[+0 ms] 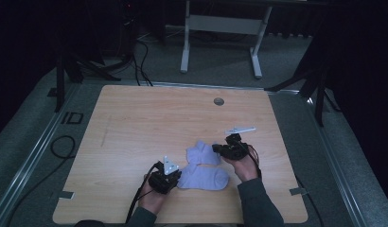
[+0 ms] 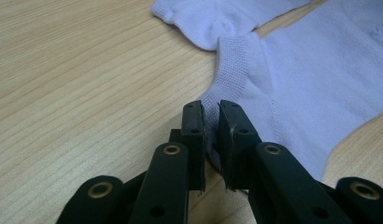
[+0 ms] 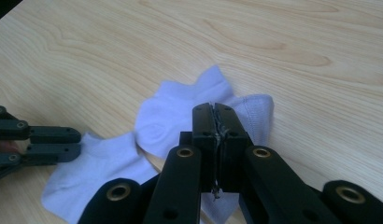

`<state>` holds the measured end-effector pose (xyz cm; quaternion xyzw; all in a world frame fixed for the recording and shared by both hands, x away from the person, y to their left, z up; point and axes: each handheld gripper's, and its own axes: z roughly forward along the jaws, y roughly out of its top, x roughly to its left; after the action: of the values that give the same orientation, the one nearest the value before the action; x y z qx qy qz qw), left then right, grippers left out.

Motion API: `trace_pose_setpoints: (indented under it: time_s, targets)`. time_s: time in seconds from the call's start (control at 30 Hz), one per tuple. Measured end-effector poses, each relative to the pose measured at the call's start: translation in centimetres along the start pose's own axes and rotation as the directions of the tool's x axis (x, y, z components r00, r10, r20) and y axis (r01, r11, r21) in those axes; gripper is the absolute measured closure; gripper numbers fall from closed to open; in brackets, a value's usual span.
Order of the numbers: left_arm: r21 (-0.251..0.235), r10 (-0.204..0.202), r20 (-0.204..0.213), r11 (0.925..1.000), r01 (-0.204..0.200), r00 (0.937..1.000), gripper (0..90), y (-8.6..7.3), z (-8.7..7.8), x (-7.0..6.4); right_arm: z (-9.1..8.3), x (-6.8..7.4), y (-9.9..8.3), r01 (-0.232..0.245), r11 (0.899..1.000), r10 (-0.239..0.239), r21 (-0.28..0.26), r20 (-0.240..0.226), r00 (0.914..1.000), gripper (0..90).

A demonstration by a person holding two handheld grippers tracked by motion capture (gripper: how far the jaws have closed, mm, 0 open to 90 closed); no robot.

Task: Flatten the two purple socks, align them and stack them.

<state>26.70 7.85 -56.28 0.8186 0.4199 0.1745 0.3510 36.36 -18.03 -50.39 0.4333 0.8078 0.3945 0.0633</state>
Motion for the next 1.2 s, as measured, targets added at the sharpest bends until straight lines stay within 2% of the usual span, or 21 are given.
trace_pose_setpoints:
  time_s: [0.43,0.67,0.77,0.8,0.9,1.2]
  targets:
    - [-0.001,-0.001,-0.003,1.0,0.001,1.0,81.5,0.0,0.0,-0.1,-1.2,-2.1,-2.1,-0.049,0.999,0.049,0.003,0.01,0.9987,87.0]
    - [0.0,-0.001,-0.006,1.0,0.001,1.0,81.7,0.0,0.0,-0.1,-1.7,-3.0,-2.8,-0.05,0.999,0.049,0.008,0.078,0.9958,87.0]
    - [0.002,-0.001,-0.008,1.0,0.001,1.0,81.7,0.0,0.0,-0.1,-1.7,-3.2,-2.9,-0.051,0.999,0.05,0.007,0.081,0.9955,86.9]
    - [0.002,-0.002,-0.007,1.0,0.002,1.0,81.8,0.0,0.0,-0.1,-1.6,-3.3,-3.1,-0.044,0.999,0.042,0.016,0.107,0.9934,87.0]
    - [0.004,-0.001,-0.004,1.0,0.001,1.0,81.7,0.0,0.0,-0.1,-1.5,-3.7,-3.4,-0.041,0.999,0.036,0.032,0.136,0.9901,87.0]
    - [0.01,0.004,0.003,0.9999,-0.004,1.0,81.7,0.0,-0.1,-0.2,-1.0,-4.3,-3.7,-0.033,0.998,0.023,0.059,0.169,0.9854,86.6]
